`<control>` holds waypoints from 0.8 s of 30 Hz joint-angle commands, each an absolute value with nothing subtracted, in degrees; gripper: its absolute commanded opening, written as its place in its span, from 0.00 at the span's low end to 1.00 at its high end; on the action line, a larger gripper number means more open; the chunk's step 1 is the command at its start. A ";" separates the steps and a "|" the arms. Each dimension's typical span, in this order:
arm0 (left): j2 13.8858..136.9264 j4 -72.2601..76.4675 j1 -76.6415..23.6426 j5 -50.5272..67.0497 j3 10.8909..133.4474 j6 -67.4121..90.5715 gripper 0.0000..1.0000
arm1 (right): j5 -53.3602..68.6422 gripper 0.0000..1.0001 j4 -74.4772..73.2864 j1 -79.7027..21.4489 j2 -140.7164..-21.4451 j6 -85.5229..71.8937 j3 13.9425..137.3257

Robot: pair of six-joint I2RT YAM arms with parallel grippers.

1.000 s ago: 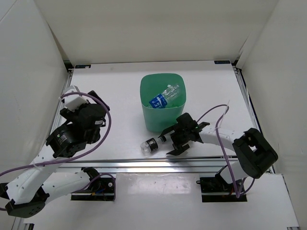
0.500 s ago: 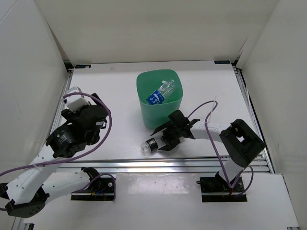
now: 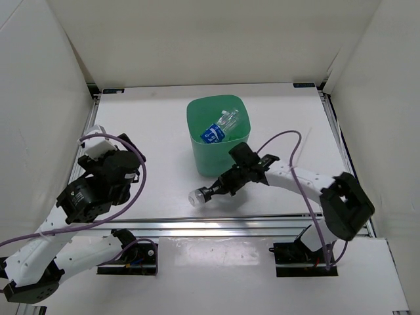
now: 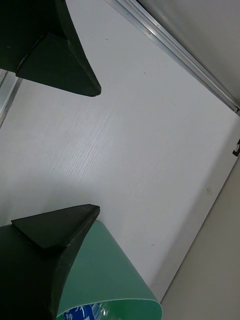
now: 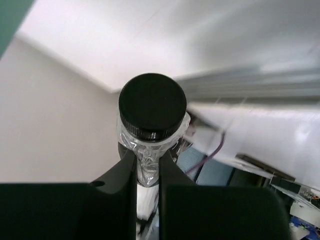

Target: Put the plastic bottles in the bin

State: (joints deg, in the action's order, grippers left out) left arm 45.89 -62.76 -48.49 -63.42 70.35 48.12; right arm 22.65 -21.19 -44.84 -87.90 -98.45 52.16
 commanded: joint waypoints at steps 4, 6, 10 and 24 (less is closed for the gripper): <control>44.04 -62.58 -48.60 -65.39 68.20 49.57 1.00 | 21.27 0.00 -35.15 -44.82 -75.34 -99.23 64.41; 44.03 -62.58 -48.60 -65.39 67.59 50.09 1.00 | 19.09 0.00 -35.77 -44.22 -73.40 -97.84 70.10; 44.03 -62.58 -48.60 -65.92 67.59 50.10 1.00 | 12.94 0.00 -38.31 -43.59 -73.30 -91.86 82.94; 46.85 -58.80 -48.60 -66.45 70.05 44.57 1.00 | -1.95 0.21 -39.02 -35.25 -87.19 -59.77 104.68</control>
